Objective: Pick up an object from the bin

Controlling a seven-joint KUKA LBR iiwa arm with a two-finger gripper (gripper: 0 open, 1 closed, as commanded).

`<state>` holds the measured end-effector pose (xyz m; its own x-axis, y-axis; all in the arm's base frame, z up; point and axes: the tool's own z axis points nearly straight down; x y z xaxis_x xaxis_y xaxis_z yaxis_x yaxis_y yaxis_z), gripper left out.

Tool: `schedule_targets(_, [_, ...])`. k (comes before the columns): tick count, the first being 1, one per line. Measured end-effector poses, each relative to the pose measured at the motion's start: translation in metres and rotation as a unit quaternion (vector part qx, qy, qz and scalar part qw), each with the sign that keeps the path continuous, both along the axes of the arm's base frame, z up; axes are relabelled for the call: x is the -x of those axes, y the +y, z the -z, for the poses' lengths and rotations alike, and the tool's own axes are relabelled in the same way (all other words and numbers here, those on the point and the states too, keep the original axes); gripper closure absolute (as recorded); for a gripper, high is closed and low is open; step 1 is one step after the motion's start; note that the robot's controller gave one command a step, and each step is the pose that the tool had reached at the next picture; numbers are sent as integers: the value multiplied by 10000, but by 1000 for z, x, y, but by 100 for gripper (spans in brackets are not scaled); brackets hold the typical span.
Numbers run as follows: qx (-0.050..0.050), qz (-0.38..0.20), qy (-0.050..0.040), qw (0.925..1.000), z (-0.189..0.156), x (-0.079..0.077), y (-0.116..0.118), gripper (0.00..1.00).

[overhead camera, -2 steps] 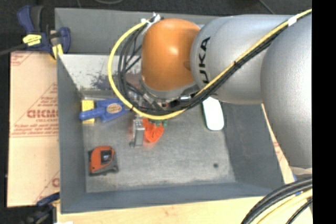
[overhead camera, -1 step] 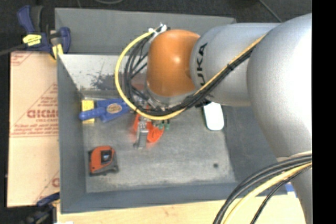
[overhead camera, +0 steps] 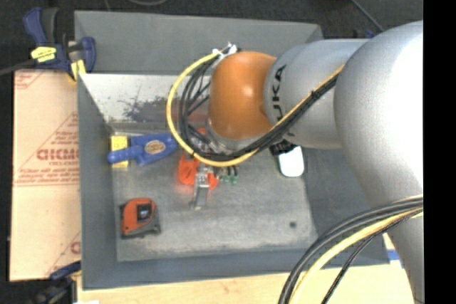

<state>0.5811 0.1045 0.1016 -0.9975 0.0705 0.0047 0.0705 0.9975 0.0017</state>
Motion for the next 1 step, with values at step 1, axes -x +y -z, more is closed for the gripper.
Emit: schedule_targets(1, [-4, 544, -49, 9985, 10, -16, -12, 0])
